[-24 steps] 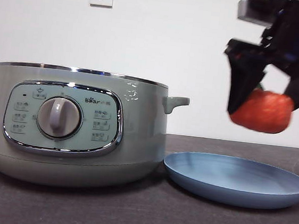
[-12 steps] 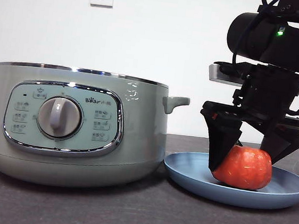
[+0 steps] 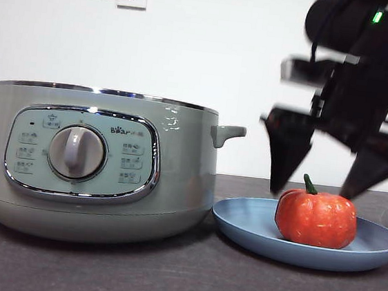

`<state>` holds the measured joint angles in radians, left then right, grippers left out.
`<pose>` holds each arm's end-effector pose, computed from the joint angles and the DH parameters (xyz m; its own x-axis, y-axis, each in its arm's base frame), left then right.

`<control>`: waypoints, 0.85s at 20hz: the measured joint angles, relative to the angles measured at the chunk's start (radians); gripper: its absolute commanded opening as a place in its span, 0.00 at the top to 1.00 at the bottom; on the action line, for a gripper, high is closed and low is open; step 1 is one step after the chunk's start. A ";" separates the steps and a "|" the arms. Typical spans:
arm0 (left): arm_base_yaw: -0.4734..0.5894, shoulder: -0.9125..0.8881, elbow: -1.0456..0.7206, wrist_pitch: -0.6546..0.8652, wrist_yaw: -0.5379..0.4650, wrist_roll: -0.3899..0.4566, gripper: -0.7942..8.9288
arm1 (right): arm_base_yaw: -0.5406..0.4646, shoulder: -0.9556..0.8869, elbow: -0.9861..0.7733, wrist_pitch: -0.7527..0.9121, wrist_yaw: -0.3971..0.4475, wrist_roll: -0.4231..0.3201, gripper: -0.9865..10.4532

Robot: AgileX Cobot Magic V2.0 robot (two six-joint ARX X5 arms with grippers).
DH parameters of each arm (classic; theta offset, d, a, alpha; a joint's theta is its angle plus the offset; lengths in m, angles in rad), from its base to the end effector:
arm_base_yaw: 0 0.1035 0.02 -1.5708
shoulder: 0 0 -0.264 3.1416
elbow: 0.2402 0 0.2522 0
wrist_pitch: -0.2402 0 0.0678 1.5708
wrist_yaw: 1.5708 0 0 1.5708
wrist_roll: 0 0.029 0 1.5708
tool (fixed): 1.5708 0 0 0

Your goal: Take the pumpkin out from the steamer,put the pumpkin in the blue plate,close the lid

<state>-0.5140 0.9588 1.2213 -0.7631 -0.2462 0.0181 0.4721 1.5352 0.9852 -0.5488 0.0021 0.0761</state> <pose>0.1545 -0.0791 0.3951 0.8607 -0.2061 -0.4655 0.2982 0.9452 0.1328 0.2626 0.1340 0.2042 0.4059 0.2049 -0.8907 -0.3923 0.9193 0.0327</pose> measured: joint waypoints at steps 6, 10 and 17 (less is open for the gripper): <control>0.000 0.083 0.000 0.107 0.145 -0.012 0.93 | -0.001 -0.260 0.000 -0.005 0.000 0.006 0.39; 0.000 0.160 0.000 0.144 0.189 -0.021 0.93 | -0.001 -0.403 0.000 -0.006 0.001 0.006 0.39; 0.000 0.324 0.000 0.191 0.251 -0.030 0.93 | -0.001 -0.513 0.000 -0.008 0.002 0.014 0.39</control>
<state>-0.5140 1.2827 1.2213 -0.5720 0.0044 -0.0116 0.4709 1.0222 0.9852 -0.5568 0.0036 0.0906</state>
